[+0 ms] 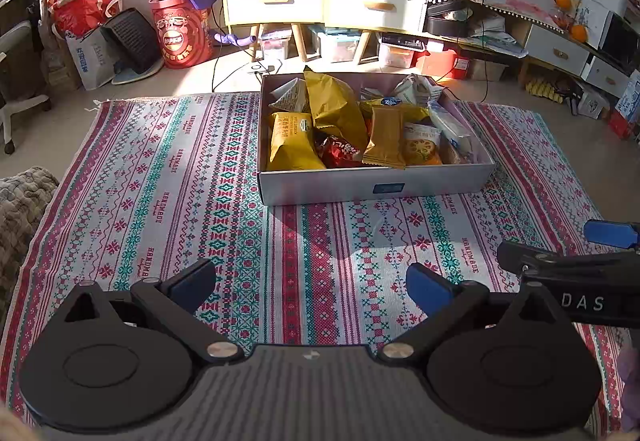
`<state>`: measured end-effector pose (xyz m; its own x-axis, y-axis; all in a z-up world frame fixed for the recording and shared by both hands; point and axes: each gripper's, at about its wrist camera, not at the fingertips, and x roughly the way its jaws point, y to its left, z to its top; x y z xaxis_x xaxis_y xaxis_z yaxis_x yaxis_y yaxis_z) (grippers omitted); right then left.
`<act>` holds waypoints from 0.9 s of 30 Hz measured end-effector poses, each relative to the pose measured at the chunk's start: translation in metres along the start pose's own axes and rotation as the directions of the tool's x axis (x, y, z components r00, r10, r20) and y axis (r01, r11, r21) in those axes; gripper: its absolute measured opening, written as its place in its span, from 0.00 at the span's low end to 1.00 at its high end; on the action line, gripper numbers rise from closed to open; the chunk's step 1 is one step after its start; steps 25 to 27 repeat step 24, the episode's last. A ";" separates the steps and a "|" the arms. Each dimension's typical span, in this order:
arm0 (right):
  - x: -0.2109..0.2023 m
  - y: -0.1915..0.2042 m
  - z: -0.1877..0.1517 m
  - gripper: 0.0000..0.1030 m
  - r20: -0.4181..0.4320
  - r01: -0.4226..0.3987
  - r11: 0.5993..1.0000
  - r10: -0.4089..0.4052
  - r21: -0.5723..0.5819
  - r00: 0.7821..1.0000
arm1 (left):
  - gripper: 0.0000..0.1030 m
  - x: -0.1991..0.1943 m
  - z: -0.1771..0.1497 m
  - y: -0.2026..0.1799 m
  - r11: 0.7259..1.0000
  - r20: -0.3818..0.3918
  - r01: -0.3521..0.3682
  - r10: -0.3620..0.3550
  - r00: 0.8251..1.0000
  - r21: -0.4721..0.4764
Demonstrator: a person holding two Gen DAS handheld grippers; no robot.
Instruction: Organize snacks
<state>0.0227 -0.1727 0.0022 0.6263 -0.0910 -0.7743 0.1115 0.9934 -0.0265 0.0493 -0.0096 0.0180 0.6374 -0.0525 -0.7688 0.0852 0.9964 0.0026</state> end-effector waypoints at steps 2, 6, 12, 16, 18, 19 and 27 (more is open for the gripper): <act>0.000 0.000 0.000 0.99 0.000 0.000 1.000 0.000 0.000 1.000 | 1.00 0.000 0.000 0.000 1.000 -0.001 -0.001 0.001 1.000 -0.001; 0.000 0.000 0.000 0.99 0.000 0.000 1.000 0.000 -0.001 1.000 | 1.00 0.001 -0.001 -0.001 1.000 -0.010 0.001 -0.001 1.000 -0.003; 0.000 -0.001 0.000 0.99 0.001 0.004 1.000 -0.004 0.005 1.000 | 1.00 0.002 -0.001 0.001 1.000 -0.015 0.005 -0.005 1.000 -0.012; -0.002 -0.003 -0.001 0.99 0.012 0.008 1.000 -0.008 0.012 1.000 | 1.00 0.003 -0.001 0.001 1.000 -0.014 -0.007 0.007 1.000 -0.015; -0.002 -0.003 -0.002 0.99 0.016 0.010 1.000 -0.011 0.017 1.000 | 1.00 0.004 -0.001 0.001 1.000 -0.014 -0.011 0.011 1.000 -0.015; -0.002 -0.004 -0.002 0.99 0.016 0.010 1.000 -0.010 0.019 1.000 | 1.00 0.004 -0.001 0.001 1.000 -0.015 -0.012 0.012 1.000 -0.012; 0.004 -0.002 -0.006 1.00 0.010 0.025 0.999 -0.025 0.031 1.000 | 1.00 0.004 -0.001 0.004 1.000 -0.022 -0.015 0.014 1.000 -0.013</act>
